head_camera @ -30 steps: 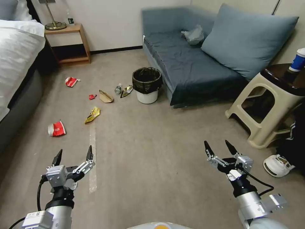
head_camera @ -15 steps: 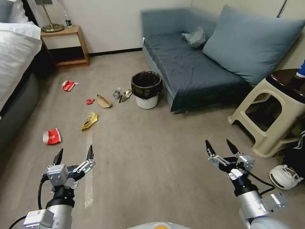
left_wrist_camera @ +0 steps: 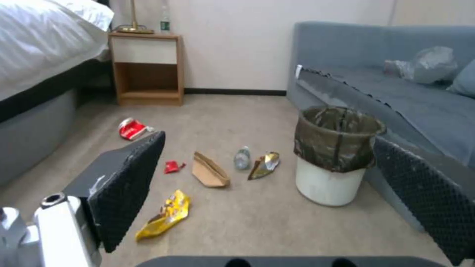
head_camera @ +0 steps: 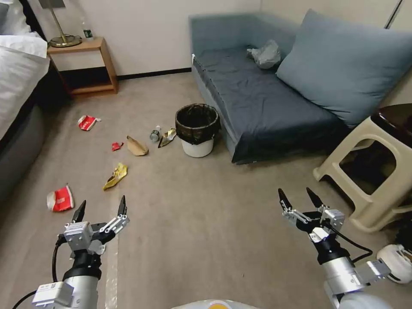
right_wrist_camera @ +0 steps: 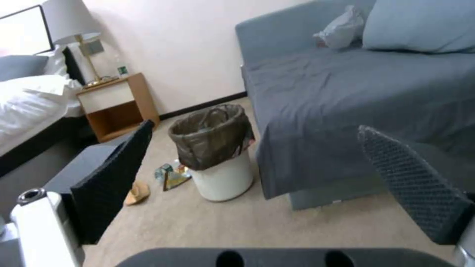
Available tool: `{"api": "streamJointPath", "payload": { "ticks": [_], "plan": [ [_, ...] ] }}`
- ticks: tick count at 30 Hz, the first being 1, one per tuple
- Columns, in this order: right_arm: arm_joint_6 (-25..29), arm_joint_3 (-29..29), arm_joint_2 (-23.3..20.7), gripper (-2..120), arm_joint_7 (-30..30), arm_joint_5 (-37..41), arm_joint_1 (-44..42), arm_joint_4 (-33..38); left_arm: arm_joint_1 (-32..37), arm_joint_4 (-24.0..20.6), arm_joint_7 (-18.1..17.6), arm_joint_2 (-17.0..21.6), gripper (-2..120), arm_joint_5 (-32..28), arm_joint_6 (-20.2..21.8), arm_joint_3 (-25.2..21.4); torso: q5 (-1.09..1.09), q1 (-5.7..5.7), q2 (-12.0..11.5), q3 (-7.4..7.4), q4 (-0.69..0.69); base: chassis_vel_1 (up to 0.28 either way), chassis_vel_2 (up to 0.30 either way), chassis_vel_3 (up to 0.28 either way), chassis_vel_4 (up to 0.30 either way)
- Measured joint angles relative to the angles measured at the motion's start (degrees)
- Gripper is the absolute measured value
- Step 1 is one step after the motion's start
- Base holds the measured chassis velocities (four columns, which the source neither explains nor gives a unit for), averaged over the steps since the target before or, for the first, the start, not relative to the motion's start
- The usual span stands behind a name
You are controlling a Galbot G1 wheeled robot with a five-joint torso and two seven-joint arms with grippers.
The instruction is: Pick up the trash can from the floor.
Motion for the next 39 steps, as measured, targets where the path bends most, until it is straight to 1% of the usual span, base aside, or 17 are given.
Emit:
{"api": "streamJointPath", "payload": {
  "ticks": [8, 10, 17, 18, 24, 39],
  "plan": [
    [0.2, 0.0, 0.2, 100, -0.1, 0.0, -0.1, -0.1, 0.0, 0.2, 0.0, 0.0, 100, 0.0, 0.0, 0.1, 0.0, 0.0, 0.0, 0.0, 0.0, -0.145, 0.166, 0.144, -0.152],
    [0.3, 0.0, 0.3, 100, -0.1, 0.0, -0.1, -0.2, -0.1, 0.3, 0.0, 0.1, 100, -0.1, 0.0, 0.1, -0.01, 0.0, 0.0, 0.0, -0.01, -0.166, 0.142, 0.149, -0.172],
    [0.3, 0.1, 0.4, 100, -0.2, -0.1, 0.0, -0.3, -0.4, 0.5, 0.0, 0.2, 100, -0.2, 0.0, 0.1, 0.01, 0.0, 0.0, 0.0, 0.01, -0.135, 0.146, 0.149, -0.158],
    [0.3, 0.1, 0.4, 100, -0.2, -0.1, 0.0, -0.3, -0.4, 0.6, 0.0, 0.2, 100, -0.2, 0.0, 0.1, -0.02, 0.0, 0.0, 0.0, 0.01, -0.139, 0.166, 0.136, -0.135],
    [0.5, 0.3, 0.5, 100, -0.3, -0.1, -0.2, -0.3, -0.6, 0.8, 0.0, 0.2, 100, -0.2, 0.0, 0.2, 0.01, 0.0, 0.0, 0.0, 0.0, -0.143, 0.137, 0.152, -0.156],
    [0.9, 0.3, 0.7, 100, -0.5, -0.1, -0.2, -0.6, -0.6, 0.9, 0.1, 0.5, 100, -0.3, 0.0, 0.3, -0.01, 0.0, 0.0, 0.0, 0.0, -0.153, 0.14, 0.15, -0.149]
  ]
}}
